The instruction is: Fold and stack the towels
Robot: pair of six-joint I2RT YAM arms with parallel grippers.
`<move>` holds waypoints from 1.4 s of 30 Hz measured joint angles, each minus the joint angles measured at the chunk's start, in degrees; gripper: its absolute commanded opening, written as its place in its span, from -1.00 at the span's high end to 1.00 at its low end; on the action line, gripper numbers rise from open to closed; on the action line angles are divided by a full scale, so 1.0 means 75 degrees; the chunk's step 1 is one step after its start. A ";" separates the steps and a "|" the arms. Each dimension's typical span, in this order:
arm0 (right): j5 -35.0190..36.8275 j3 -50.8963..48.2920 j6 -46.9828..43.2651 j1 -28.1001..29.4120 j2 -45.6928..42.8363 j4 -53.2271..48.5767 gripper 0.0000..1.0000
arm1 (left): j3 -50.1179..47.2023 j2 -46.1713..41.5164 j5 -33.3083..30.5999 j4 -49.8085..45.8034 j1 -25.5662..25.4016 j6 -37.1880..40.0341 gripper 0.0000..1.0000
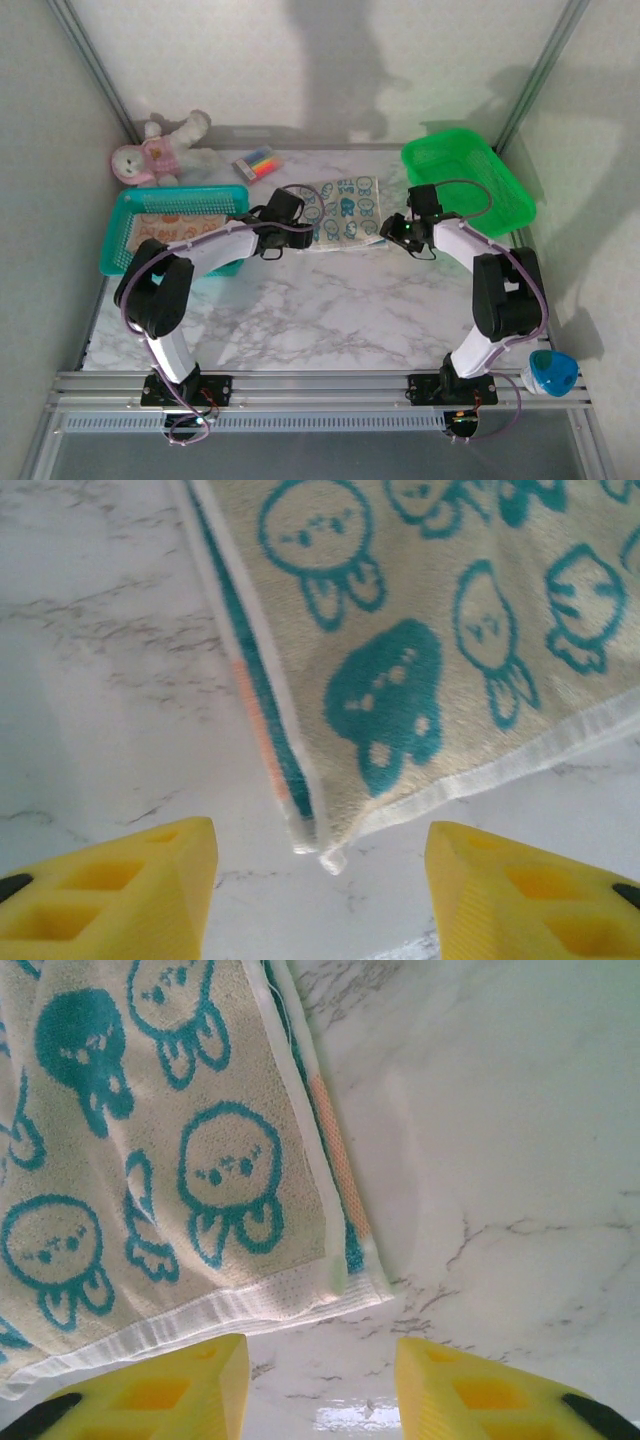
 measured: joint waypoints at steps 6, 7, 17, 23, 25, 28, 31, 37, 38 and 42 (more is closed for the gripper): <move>-0.0015 0.1037 -0.0592 0.0000 0.0784 -0.0420 0.15 | -0.0189 0.0146 0.0460 0.0187 0.0262 -0.0729 -0.34; -0.0047 0.1145 -0.0647 0.0000 0.0930 -0.0446 0.15 | -0.0189 0.0216 0.0539 0.0251 0.0259 -0.0813 -0.33; -0.0344 0.1172 -0.0918 0.0087 0.1734 -0.0618 0.20 | -0.0055 0.1116 0.1000 0.0379 0.0262 -0.1204 -0.14; -0.0210 0.0842 -0.1058 0.0154 0.1617 -0.0326 0.34 | 0.0117 0.1268 0.0737 0.0204 0.0262 -0.1177 0.27; -0.0125 0.0731 -0.1090 0.0175 0.1565 -0.0221 0.35 | 0.0128 0.1274 0.0647 0.0152 0.0262 -0.1160 0.37; -0.0050 0.0495 -0.1116 0.0239 0.1413 -0.0026 0.38 | 0.0117 0.1274 0.0542 0.0105 0.0256 -0.1148 0.38; 0.0055 0.0192 -0.1113 0.0367 0.1198 0.0085 0.39 | -0.0020 0.1239 0.0425 0.0233 0.0233 -0.1151 0.39; 0.0187 -0.0653 -0.1020 0.0833 0.0513 0.0175 0.42 | -0.0784 0.0755 0.0160 0.0650 0.0044 -0.1177 0.39; 0.0213 -0.0804 -0.0985 0.0915 0.0382 0.0169 0.43 | -0.0994 0.0606 0.0099 0.0688 -0.0023 -0.1195 0.38; 0.0251 -0.1495 -0.0761 0.1081 -0.0219 0.0187 0.44 | -0.1702 0.0023 -0.0090 0.0705 -0.0291 -0.1358 0.38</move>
